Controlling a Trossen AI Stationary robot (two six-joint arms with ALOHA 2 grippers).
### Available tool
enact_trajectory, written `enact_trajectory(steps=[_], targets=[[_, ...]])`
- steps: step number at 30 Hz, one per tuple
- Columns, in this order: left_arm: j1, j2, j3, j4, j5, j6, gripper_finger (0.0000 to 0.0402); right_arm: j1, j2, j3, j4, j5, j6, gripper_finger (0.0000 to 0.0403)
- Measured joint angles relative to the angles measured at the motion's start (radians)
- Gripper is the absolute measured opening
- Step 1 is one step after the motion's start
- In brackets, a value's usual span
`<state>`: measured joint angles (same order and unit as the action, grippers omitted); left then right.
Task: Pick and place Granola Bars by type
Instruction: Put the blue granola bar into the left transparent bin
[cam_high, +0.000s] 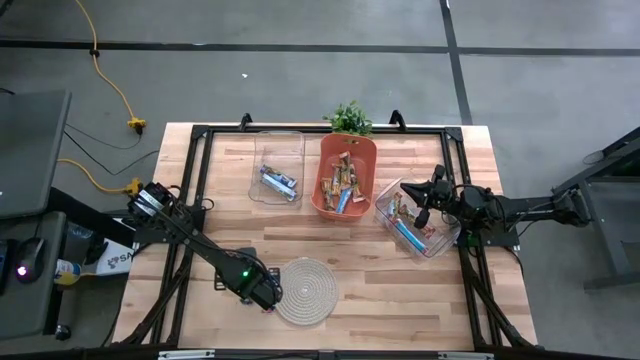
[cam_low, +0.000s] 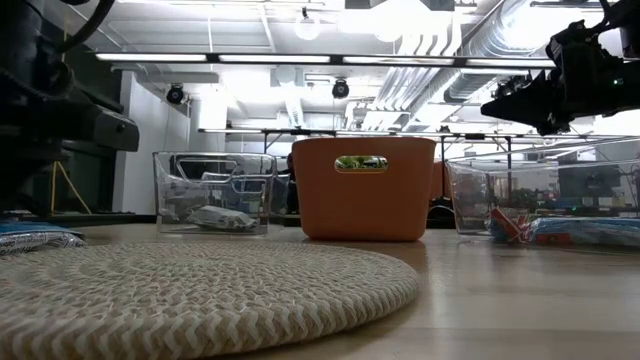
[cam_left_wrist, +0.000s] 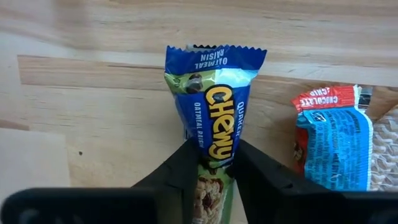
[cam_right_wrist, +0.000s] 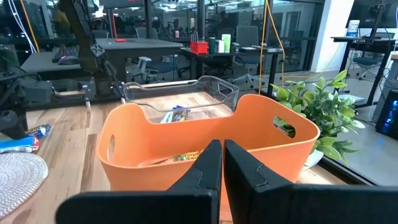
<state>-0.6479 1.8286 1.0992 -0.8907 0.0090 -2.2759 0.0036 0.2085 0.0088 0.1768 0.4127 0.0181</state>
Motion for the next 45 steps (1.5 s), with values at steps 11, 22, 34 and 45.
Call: enact_trajectory(steps=[11,22,34,45], targets=[[0.0,0.007,0.042,-0.064,0.0,0.007,0.0044,0.0,0.0,0.0,0.001,0.0,0.0,0.0],[-0.001,0.007,0.157,-0.23,-0.068,0.021,0.0042,0.0,0.0,0.0,0.001,0.0,0.0,0.0],[0.0,0.004,0.369,-0.288,-0.483,0.321,0.0042,0.0,0.0,0.0,0.0,0.0,0.0,0.0],[0.0,0.003,0.581,-0.321,-0.759,0.59,0.0042,0.0,0.0,0.0,0.0,0.0,0.0,0.0]])
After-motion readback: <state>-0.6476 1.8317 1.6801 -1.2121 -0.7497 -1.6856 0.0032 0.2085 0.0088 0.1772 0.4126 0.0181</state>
